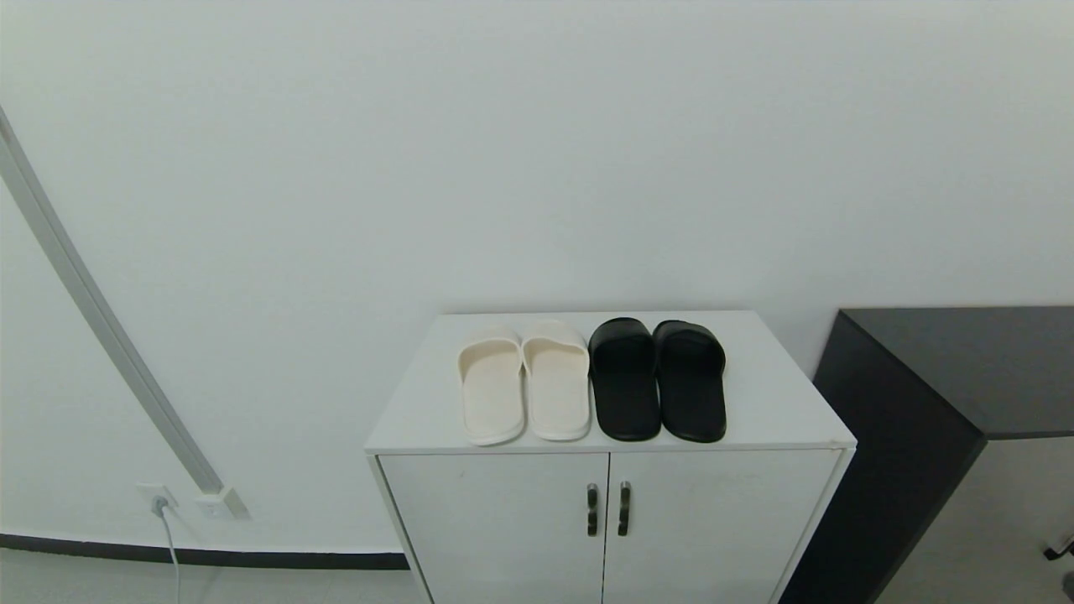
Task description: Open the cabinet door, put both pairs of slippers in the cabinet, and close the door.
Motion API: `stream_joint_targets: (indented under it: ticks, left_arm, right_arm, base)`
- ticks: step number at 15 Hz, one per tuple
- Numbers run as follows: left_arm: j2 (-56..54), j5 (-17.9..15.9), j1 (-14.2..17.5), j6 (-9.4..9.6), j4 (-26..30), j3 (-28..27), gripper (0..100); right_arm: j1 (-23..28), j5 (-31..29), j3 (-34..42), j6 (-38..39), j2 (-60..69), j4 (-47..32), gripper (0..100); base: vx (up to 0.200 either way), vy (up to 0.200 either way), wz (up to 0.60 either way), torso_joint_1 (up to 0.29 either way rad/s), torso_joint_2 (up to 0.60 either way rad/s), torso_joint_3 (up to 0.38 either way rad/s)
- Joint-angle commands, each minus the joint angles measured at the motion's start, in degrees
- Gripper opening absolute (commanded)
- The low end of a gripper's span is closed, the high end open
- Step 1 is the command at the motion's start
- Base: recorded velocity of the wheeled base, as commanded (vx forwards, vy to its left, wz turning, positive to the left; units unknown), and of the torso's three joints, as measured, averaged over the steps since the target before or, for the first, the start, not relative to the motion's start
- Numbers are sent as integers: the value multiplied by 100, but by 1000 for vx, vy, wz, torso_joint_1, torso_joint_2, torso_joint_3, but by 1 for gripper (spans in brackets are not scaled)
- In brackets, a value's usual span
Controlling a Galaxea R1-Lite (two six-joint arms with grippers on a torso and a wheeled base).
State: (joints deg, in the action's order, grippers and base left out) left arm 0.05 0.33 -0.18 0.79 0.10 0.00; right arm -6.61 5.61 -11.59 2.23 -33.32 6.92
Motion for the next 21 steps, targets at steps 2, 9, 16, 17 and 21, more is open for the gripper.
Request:
stream_joint_targets:
  ticks: [2,9,16,17,21]
  left_arm:
    - [4,2,1,0,-1,0,0]
    - [4,2,1,0,-1,0,0]
    - [4,2,1,0,-1,0,0]
    - [4,2,1,0,-1,0,0]
    - [4,2,1,9,-1,0,0]
  right_arm:
    - [-1282,-288,-572,216,-2460,1013,100]
    - [-3048,-1554,-1873,1095,-4517,1874,100]
    - [-3646,-3066,-3754,1579,-6618,1883,100]
    - [-3646,-3074,-3903,1596,-6785,1883,100]
    - [-3637,-3707,-4861,1587,-7892,2041,100]
  base:
    - [0,0,0,0,0,0]
    - [0,0,0,0,0,0]
    - [0,0,0,0,0,0]
    - [0,0,0,0,0,0]
    - [0,0,0,0,0,0]
